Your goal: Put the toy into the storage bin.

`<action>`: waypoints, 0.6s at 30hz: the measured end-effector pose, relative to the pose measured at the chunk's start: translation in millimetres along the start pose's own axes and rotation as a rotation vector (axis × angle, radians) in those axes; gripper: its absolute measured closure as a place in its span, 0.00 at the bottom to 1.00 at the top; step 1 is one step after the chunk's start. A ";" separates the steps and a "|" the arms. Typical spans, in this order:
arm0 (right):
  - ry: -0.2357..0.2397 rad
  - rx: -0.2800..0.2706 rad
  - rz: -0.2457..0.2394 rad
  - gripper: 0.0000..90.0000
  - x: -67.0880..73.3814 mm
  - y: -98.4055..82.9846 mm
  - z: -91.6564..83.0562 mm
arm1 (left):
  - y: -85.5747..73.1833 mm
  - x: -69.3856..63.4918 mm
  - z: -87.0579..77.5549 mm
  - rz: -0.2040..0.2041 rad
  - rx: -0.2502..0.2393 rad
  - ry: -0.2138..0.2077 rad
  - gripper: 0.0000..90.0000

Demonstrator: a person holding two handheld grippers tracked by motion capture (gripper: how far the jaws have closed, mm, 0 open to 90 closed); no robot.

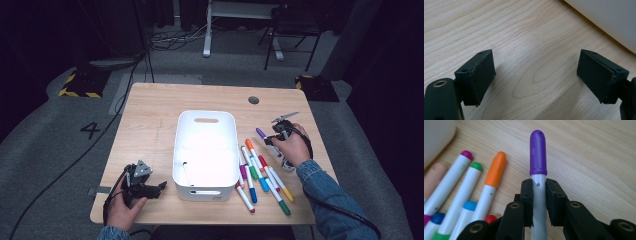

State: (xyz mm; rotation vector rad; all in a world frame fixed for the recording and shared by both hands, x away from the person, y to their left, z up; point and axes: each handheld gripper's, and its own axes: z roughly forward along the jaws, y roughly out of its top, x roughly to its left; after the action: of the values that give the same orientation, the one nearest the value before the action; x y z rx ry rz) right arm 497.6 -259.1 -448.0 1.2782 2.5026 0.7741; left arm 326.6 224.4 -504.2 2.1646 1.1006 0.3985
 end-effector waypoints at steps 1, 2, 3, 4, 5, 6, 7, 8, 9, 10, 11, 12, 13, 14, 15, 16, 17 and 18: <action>0.008 -0.007 -0.002 0.86 1.5 1.5 -3.2 | 0.0 0.0 0.0 0.000 0.000 0.000 0.17; 0.006 -0.014 0.000 0.86 3.1 2.7 -5.2 | 0.0 0.0 0.0 0.000 0.000 0.000 0.17; 0.012 -0.020 -0.005 0.86 5.2 4.4 -8.8 | 0.0 0.0 0.0 0.000 0.000 0.000 0.17; 0.017 -0.027 -0.015 0.86 6.0 5.7 -11.6 | 0.0 0.0 0.0 0.000 0.000 0.000 0.17; 0.020 -0.033 -0.024 0.86 6.8 6.9 -14.5 | 0.0 0.0 0.0 0.000 0.000 0.000 0.17; 0.023 -0.042 -0.019 0.86 8.6 8.2 -17.2 | 0.0 0.0 0.0 0.000 0.000 0.000 0.17; 0.028 -0.046 -0.023 0.86 9.6 9.4 -20.3 | 0.0 0.0 0.0 0.000 0.000 0.000 0.17; 0.034 -0.052 -0.019 0.86 10.8 10.5 -22.9 | 0.0 0.0 0.0 0.000 0.000 0.000 0.17; 0.037 -0.069 -0.028 0.86 12.8 12.5 -28.3 | 0.0 0.0 0.0 0.000 0.000 0.000 0.17; 0.041 -0.074 -0.030 0.86 14.4 13.6 -31.2 | 0.0 0.0 0.0 0.000 0.000 0.000 0.17; 0.047 -0.081 -0.035 0.86 16.7 15.2 -35.1 | 0.0 0.0 0.0 0.000 0.000 0.000 0.17; 0.052 -0.085 -0.039 0.86 18.3 16.4 -38.1 | 0.0 0.0 0.0 0.000 0.000 0.000 0.17; 0.060 -0.094 -0.043 0.86 21.4 18.5 -42.9 | 0.0 0.0 0.0 0.000 0.000 0.000 0.17; 0.062 -0.098 -0.057 0.86 23.4 20.2 -46.4 | 0.0 0.0 0.0 0.000 0.000 0.000 0.17; 0.070 -0.098 -0.055 0.86 25.7 21.4 -49.4 | 0.0 0.0 0.0 0.000 0.000 0.000 0.17; 0.072 -0.102 -0.071 0.86 28.0 23.4 -53.6 | 0.0 0.0 0.0 0.000 0.000 0.000 0.17; 0.077 -0.110 -0.079 0.86 30.0 24.9 -56.6 | 0.0 0.0 0.0 0.000 0.000 0.000 0.17; 0.080 -0.114 -0.086 0.86 32.1 26.4 -59.8 | 0.0 0.0 0.0 0.000 0.000 0.000 0.17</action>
State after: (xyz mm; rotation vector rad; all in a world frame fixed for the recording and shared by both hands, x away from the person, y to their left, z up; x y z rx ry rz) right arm 471.2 -241.7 -382.4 1.1155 2.5155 0.9502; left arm 326.6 224.4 -504.2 2.1644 1.1006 0.3987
